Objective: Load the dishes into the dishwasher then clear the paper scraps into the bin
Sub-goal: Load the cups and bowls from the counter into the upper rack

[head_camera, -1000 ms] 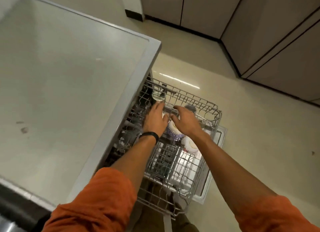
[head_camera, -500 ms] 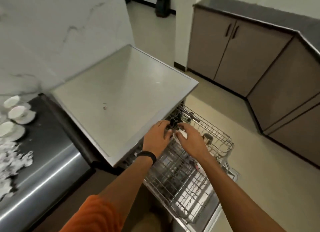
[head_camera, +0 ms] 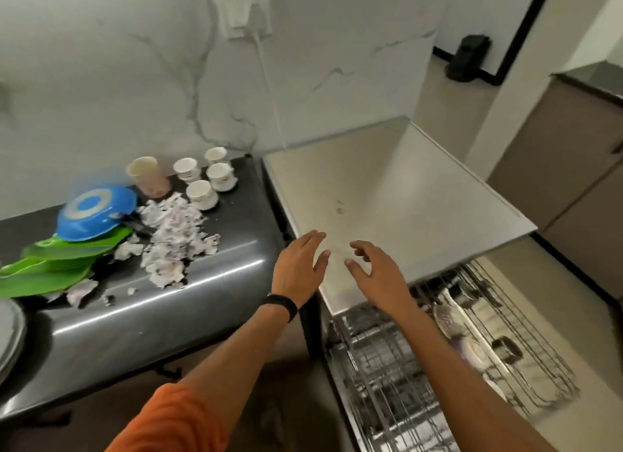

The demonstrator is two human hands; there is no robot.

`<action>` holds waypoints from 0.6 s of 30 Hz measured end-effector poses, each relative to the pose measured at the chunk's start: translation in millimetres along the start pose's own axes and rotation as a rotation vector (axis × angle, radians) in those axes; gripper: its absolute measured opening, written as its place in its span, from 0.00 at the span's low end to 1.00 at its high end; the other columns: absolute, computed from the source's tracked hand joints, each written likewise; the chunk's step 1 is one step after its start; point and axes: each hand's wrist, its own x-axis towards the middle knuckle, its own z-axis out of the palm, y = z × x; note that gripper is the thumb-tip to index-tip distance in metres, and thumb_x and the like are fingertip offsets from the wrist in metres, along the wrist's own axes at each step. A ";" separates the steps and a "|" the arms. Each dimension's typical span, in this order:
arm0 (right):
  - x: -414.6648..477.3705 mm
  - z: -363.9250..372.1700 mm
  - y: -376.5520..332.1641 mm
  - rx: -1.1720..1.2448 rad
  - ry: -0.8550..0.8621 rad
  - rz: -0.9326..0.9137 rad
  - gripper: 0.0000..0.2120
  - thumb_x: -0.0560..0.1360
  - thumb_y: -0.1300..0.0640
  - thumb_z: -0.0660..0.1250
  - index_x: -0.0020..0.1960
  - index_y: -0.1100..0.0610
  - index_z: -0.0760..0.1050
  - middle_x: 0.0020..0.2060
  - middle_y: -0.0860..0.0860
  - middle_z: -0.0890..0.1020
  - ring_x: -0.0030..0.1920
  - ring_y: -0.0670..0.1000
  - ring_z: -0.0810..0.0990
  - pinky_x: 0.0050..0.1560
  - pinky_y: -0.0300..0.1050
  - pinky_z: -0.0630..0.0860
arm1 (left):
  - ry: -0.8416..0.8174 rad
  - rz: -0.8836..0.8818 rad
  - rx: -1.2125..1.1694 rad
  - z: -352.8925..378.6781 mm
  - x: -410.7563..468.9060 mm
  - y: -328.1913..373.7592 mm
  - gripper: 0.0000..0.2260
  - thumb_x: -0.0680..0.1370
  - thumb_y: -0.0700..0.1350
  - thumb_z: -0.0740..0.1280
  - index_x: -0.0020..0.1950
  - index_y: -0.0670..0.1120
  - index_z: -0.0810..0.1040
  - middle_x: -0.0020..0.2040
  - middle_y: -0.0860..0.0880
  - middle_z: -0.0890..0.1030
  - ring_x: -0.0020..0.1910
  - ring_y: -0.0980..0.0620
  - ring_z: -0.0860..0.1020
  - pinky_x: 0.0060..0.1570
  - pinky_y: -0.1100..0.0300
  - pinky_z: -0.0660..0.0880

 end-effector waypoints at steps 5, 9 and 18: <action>38.8 56.1 -62.3 -0.033 -0.079 -0.070 0.21 0.80 0.45 0.67 0.72 0.46 0.71 0.64 0.46 0.79 0.64 0.49 0.77 0.66 0.53 0.75 | 0.065 -0.091 0.015 -51.8 8.0 -70.0 0.18 0.83 0.50 0.65 0.73 0.49 0.74 0.72 0.48 0.76 0.69 0.46 0.74 0.66 0.52 0.71; 77.7 106.5 -108.0 -0.051 -0.134 -0.109 0.23 0.79 0.46 0.69 0.72 0.47 0.71 0.65 0.46 0.79 0.65 0.48 0.77 0.68 0.49 0.75 | 0.108 -0.158 0.036 -87.8 21.6 -129.5 0.19 0.83 0.50 0.65 0.73 0.47 0.75 0.72 0.46 0.76 0.69 0.46 0.74 0.67 0.53 0.69; 187.8 216.2 -202.3 -0.129 -0.191 -0.174 0.27 0.76 0.47 0.74 0.72 0.48 0.71 0.64 0.49 0.78 0.64 0.51 0.77 0.63 0.52 0.76 | 0.185 -0.278 0.053 -148.7 56.3 -247.8 0.19 0.82 0.50 0.66 0.72 0.47 0.75 0.69 0.47 0.78 0.66 0.47 0.76 0.65 0.54 0.72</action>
